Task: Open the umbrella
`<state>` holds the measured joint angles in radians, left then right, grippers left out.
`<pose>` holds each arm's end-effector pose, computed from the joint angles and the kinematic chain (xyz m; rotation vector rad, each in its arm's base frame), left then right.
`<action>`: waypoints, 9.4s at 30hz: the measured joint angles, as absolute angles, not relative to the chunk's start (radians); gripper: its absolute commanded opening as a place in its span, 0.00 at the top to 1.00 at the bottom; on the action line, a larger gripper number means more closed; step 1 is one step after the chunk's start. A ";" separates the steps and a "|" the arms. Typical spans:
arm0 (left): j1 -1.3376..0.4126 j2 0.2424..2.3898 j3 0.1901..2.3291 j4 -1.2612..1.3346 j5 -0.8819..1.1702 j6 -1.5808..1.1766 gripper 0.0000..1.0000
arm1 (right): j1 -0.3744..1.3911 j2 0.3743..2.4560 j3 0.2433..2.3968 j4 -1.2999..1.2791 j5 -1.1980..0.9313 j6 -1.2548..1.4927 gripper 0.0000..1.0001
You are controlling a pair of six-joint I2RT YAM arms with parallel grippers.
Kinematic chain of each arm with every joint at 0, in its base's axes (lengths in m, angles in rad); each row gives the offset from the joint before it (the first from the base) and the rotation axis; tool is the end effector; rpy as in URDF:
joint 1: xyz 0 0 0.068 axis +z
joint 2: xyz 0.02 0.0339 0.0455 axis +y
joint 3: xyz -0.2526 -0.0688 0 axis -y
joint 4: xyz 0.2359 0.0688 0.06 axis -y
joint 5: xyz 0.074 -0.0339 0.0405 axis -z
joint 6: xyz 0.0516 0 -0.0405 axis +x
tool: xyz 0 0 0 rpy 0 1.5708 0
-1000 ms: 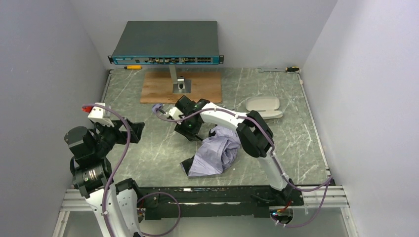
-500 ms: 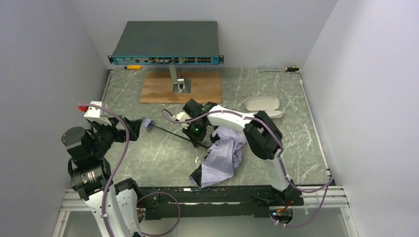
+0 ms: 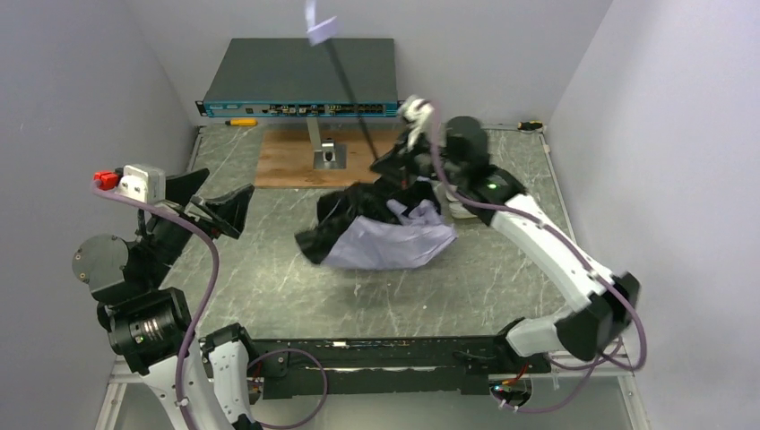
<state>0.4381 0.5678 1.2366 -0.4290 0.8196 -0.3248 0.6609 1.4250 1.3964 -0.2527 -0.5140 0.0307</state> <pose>0.0712 -0.0083 0.4686 0.1760 1.4120 -0.4502 0.2490 0.2257 0.3836 -0.9396 1.6790 0.9478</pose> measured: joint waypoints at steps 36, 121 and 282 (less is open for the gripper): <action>-0.133 0.817 1.271 -0.605 0.908 0.403 0.34 | 0.942 1.084 1.104 0.282 0.013 -0.036 1.00; -0.552 1.135 1.443 -0.228 0.788 -0.066 1.00 | 0.818 1.161 0.943 -0.062 -0.375 -0.310 0.22; -0.588 1.238 1.534 -0.363 0.859 0.111 1.00 | 0.681 1.158 1.077 0.020 -0.686 -0.092 0.09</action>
<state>-0.5880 1.2381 1.5345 -0.3634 0.8593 0.1108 0.6811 1.1580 1.0771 0.0196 -0.6861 -0.0917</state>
